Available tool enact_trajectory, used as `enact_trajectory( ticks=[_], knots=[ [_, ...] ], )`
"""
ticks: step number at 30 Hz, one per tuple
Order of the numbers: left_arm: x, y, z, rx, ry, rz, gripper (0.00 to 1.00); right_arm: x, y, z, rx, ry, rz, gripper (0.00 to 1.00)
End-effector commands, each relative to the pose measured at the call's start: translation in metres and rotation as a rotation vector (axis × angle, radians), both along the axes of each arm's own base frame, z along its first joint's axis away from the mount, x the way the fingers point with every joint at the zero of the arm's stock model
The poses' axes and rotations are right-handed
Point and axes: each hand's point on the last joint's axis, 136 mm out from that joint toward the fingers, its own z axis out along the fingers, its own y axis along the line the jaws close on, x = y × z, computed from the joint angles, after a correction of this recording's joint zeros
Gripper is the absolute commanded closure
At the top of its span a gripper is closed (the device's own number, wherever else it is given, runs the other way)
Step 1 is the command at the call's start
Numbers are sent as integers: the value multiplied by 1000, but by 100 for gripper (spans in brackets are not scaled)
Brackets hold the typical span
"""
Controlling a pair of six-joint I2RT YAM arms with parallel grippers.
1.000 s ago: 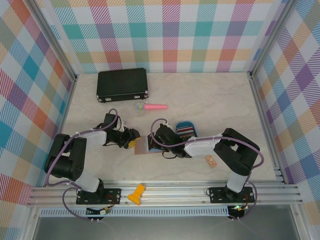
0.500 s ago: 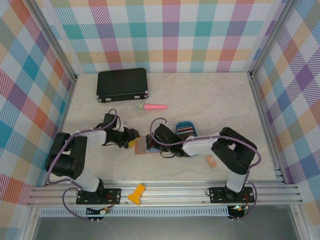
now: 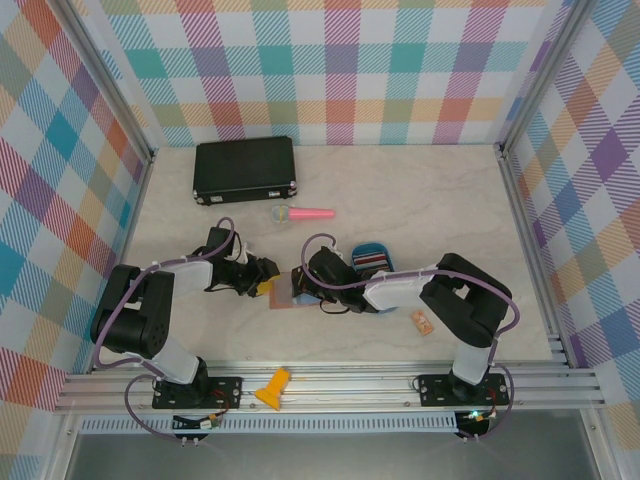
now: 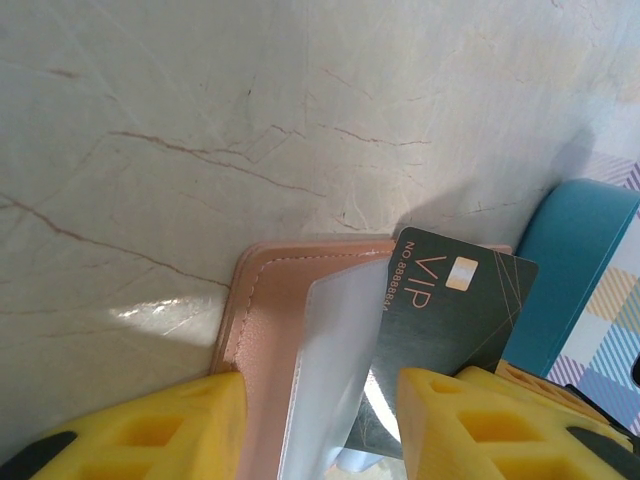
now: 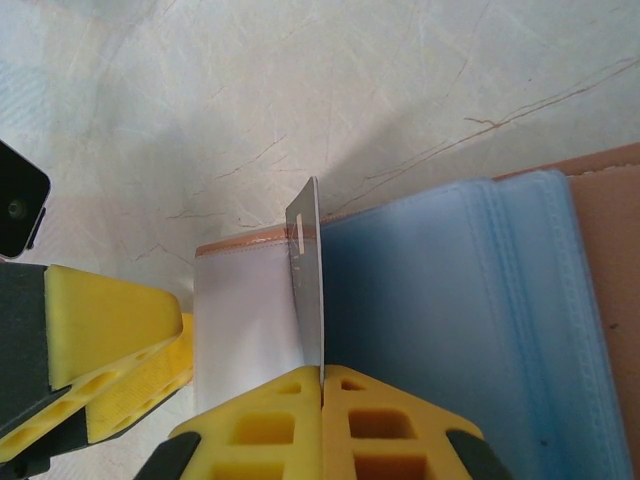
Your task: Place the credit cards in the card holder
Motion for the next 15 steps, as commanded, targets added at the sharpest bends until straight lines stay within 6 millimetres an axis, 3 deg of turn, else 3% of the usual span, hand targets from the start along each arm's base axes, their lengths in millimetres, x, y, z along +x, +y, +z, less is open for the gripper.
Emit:
enact_trajectory(
  ticks=[1,15],
  knots=[
    [-16,11,-19,72,73,4,55,-36,1,-23,-68,140,90,100],
    [-18,14,-23,98,86,-4,55,-48,-17,-28,-158,209,49,100]
  ],
)
